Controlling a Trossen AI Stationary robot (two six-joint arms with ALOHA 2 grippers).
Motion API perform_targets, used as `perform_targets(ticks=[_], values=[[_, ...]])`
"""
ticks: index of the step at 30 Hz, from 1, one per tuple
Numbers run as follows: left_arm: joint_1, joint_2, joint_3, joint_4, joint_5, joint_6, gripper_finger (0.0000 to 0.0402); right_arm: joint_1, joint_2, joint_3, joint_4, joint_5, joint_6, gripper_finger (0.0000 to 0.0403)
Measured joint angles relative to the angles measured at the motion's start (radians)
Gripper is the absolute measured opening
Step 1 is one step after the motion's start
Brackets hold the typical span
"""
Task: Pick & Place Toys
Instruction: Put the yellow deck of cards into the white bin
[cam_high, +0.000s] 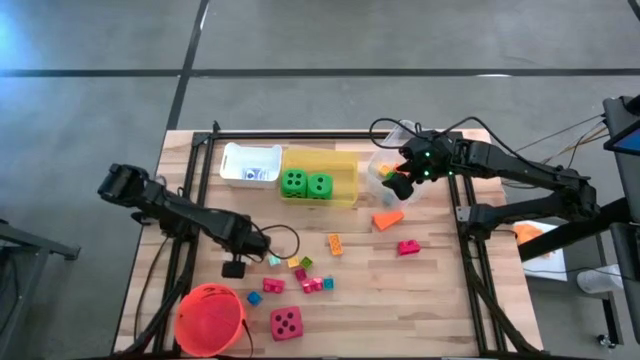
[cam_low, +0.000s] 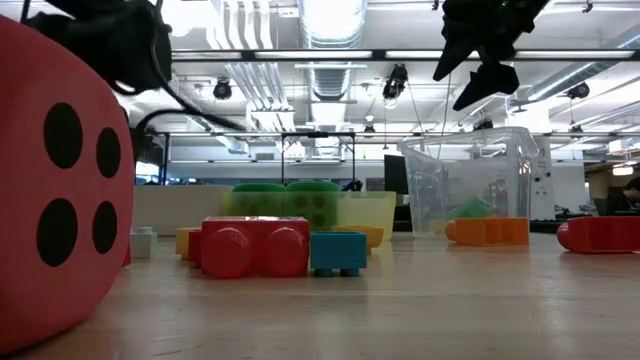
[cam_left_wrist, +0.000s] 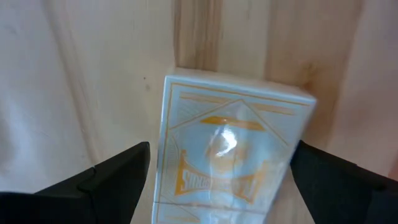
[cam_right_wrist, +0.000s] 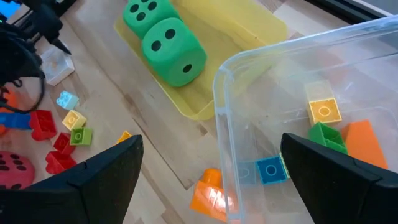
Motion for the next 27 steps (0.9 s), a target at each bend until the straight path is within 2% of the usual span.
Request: perform_targets(ticks=[10, 16, 22, 27], values=[[-0.003, 0.105, 0.023, -0.010, 0.029, -0.016, 0.0365, 0.000, 0.000, 0.000, -0.002, -0.001, -0.002, 0.0375], [-0.004, 0.086, 0.022, -0.005, 0.019, -0.007, 0.0291, 0.000, 0.000, 0.000, -0.002, -0.002, -0.003, 0.0375], [-0.004, 0.088, 0.032, -0.020, 0.026, -0.113, 0.0291, 0.000, 0.000, 0.000, -0.002, -0.002, -0.008, 0.0375], [-0.004, 0.085, 0.120, -0.106, 0.015, -0.153, 0.0291, 0.000, 0.000, 0.000, -0.002, -0.002, -0.008, 0.0375]])
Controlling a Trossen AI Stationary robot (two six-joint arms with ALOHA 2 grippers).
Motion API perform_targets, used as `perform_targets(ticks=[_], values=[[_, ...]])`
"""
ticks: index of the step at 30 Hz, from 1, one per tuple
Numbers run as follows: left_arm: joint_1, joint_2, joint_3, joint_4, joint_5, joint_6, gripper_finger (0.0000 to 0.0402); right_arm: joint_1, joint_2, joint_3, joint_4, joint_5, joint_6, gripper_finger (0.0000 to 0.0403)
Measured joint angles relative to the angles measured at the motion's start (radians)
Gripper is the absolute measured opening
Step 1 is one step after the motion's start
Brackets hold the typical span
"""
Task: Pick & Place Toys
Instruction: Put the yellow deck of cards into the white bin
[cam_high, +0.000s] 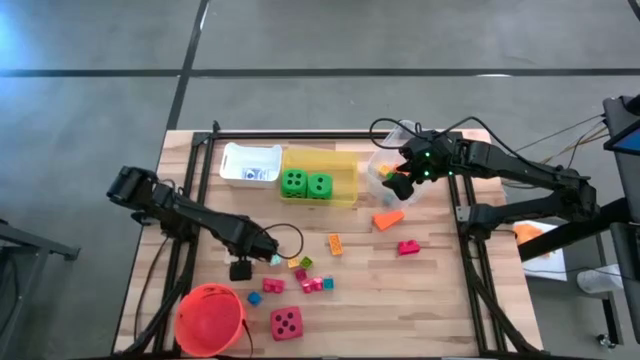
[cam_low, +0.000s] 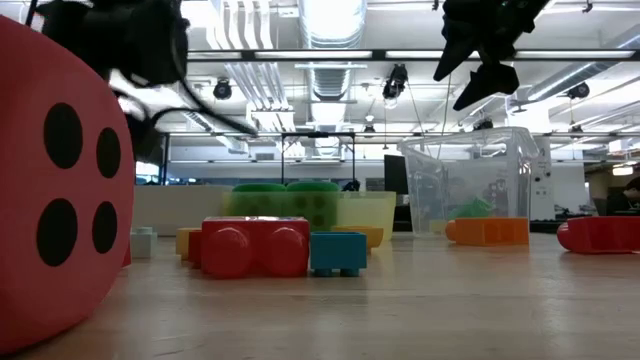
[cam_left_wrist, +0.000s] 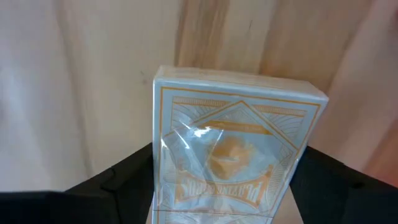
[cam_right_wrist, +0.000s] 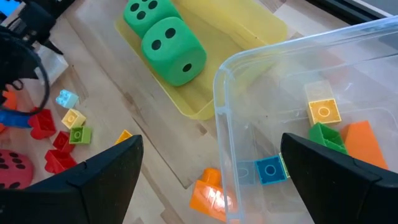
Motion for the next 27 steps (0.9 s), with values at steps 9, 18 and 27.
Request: perform_targets(ticks=[9, 18, 27], values=[[0.044, -0.005, 0.280, -0.239, -0.104, 0.030, 0.0291, 0.000, 0.000, 0.000, 0.000, -0.029, 0.005, 0.0375], [0.322, -0.012, 0.563, -0.393, -0.225, 0.186, 0.0291, 0.000, 0.000, 0.000, 0.003, -0.074, 0.004, 0.0375], [0.725, -0.013, 0.535, -0.366, -0.220, 0.499, 0.0291, 0.000, 0.000, 0.000, 0.018, -0.110, 0.000, 0.0375]])
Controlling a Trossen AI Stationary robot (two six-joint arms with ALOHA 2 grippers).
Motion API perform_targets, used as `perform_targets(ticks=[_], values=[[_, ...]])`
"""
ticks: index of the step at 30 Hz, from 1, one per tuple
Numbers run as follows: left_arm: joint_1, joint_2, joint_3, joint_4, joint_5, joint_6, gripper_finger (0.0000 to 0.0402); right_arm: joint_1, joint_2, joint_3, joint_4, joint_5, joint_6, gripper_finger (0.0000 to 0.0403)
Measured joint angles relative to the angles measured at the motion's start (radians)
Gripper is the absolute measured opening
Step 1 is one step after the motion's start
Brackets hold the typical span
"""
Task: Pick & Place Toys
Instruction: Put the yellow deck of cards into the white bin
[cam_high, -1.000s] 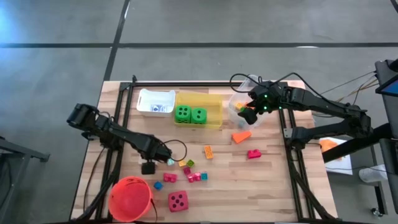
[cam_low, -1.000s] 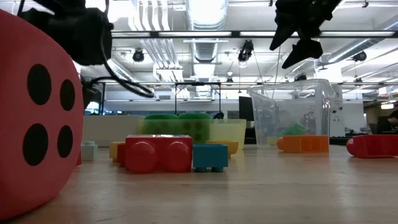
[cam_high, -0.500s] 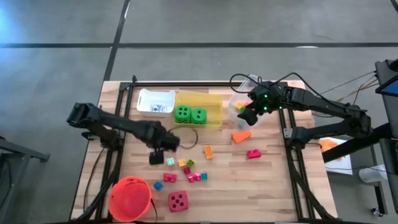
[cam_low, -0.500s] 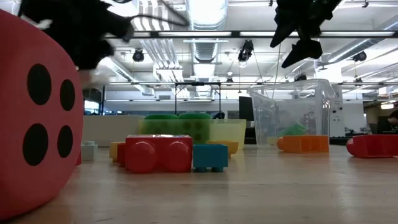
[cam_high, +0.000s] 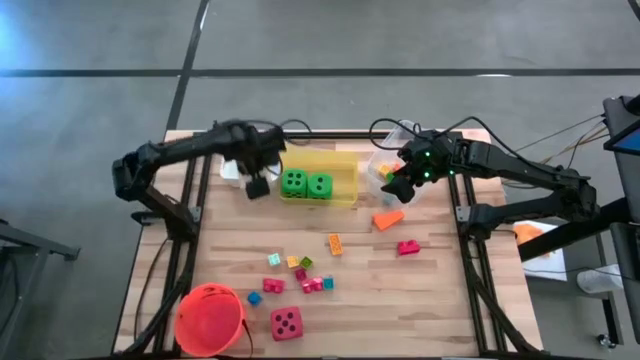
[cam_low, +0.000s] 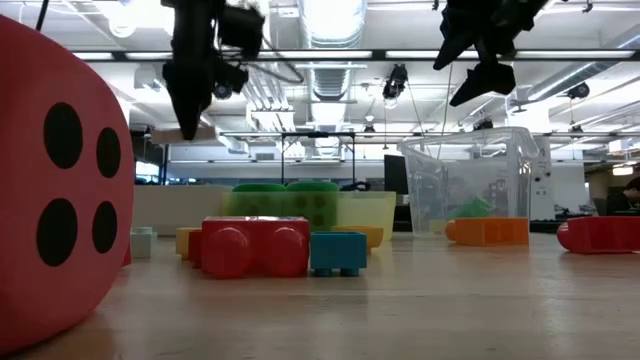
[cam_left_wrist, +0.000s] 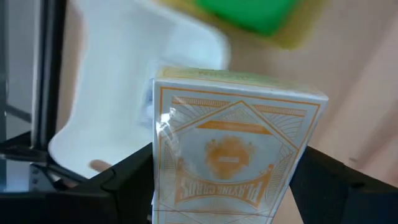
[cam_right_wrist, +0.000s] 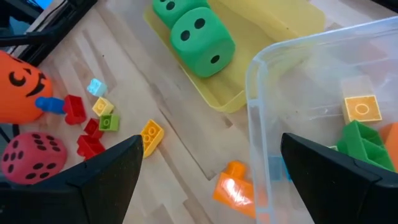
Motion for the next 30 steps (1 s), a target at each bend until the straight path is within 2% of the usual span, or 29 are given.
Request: perform_targets(ticks=[4, 9, 18, 30], values=[[0.124, 0.000, -0.054, 0.065, 0.001, 0.084, 0.0291, 0.000, 0.000, 0.000, 0.001, -0.002, -0.003, 0.0375], [0.189, 0.000, -0.111, 0.168, -0.004, 0.181, 0.0291, 0.000, 0.000, 0.000, 0.001, -0.002, -0.015, 0.0375], [0.201, 0.000, -0.191, 0.286, -0.047, 0.352, 0.0291, 0.000, 0.000, 0.000, 0.008, -0.002, -0.016, 0.0375], [0.213, 0.000, -0.279, 0.339, -0.045, 0.325, 0.0291, 0.000, 0.000, 0.000, 0.008, -0.021, 0.005, 0.0375]])
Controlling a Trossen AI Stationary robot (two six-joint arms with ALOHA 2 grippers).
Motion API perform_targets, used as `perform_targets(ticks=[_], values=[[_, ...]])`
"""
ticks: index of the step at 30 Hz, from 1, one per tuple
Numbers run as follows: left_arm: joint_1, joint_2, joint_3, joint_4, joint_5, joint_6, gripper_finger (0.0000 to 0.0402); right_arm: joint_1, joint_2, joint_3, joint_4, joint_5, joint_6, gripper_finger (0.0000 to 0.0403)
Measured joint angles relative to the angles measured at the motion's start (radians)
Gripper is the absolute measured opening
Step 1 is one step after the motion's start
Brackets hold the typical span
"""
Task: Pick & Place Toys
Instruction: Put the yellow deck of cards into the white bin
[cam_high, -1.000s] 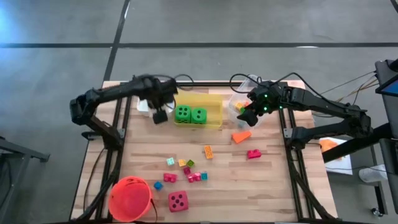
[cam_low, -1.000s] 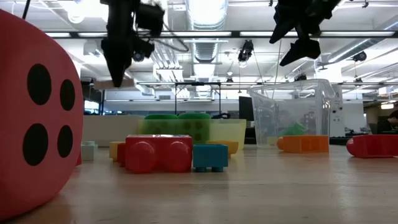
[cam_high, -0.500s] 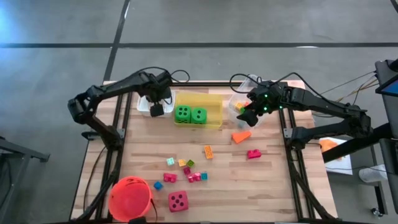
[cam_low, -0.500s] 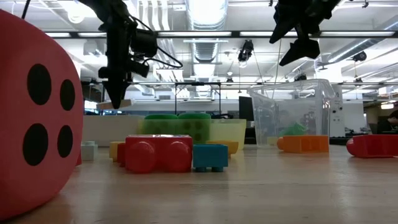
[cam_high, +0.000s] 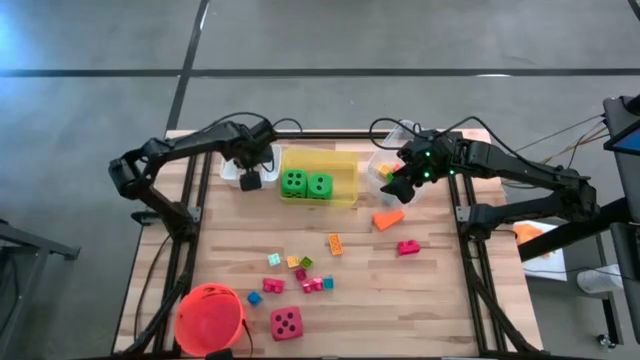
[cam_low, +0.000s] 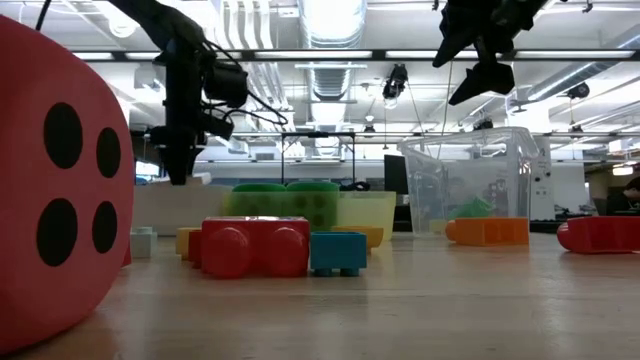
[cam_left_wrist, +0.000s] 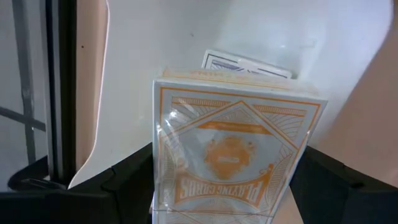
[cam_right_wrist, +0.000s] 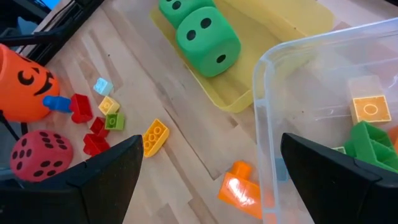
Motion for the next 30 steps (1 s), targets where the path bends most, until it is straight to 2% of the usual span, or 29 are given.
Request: perform_targets(ticks=[6, 14, 24, 30], values=[[0.001, 0.036, -0.008, 0.033, 0.004, -0.041, 0.0291, 0.000, 0.000, 0.000, 0.001, 0.000, 0.000, 0.0375], [0.000, 0.114, -0.003, 0.028, 0.018, -0.022, 0.0291, 0.000, 0.000, 0.000, 0.001, -0.009, 0.022, 0.0375], [-0.001, 0.114, 0.014, 0.024, 0.036, -0.023, 0.0291, 0.000, 0.000, 0.000, 0.001, -0.026, 0.018, 0.0375], [-0.003, 0.114, 0.014, 0.009, 0.049, -0.077, 0.0291, 0.000, 0.000, 0.000, 0.001, -0.026, 0.018, 0.0375]])
